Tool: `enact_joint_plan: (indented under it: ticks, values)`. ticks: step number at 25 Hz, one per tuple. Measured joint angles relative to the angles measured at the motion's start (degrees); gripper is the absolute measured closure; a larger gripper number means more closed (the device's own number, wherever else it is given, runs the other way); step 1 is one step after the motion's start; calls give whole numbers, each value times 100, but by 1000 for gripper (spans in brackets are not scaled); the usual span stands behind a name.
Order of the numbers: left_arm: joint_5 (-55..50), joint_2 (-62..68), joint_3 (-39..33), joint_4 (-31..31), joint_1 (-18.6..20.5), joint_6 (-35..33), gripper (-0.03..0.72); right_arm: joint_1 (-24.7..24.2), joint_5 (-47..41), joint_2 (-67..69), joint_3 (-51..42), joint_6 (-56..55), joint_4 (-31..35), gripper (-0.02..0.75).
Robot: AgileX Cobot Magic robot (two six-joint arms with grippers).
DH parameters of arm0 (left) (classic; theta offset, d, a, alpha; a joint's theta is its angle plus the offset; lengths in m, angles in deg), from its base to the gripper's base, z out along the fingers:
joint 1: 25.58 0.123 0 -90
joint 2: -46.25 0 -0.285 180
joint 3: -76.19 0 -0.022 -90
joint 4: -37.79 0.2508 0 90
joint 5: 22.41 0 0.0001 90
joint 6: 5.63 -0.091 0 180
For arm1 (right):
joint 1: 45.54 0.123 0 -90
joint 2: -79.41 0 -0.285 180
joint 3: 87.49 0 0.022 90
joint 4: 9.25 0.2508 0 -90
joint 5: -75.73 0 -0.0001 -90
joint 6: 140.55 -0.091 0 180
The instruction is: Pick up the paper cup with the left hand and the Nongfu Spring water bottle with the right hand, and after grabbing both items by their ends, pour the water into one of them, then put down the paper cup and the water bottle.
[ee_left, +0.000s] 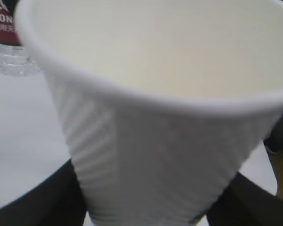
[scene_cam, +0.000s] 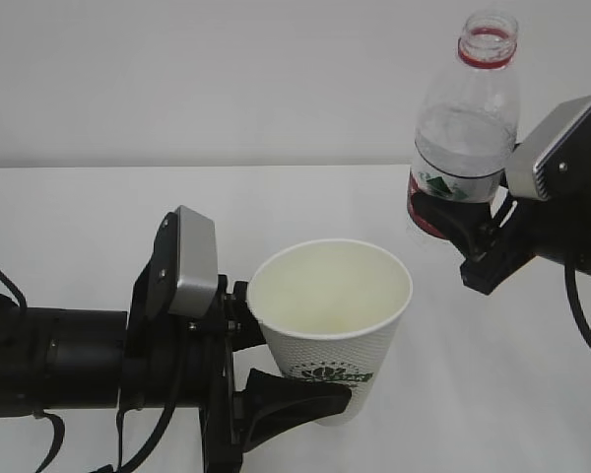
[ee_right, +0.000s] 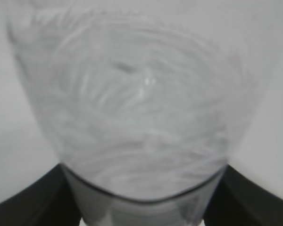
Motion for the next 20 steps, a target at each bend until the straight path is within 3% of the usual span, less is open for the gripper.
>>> enact_joint_plan:
  ticks: [12, 20]
  values:
    - [13, 0, 0, 0, 0, 0, 199, 389, -576, 0, 539, -124, -301, 243]
    - [99, 0, 0, 21, 0, 0, 199, 404, -656, 0, 601, 51, -406, 243]
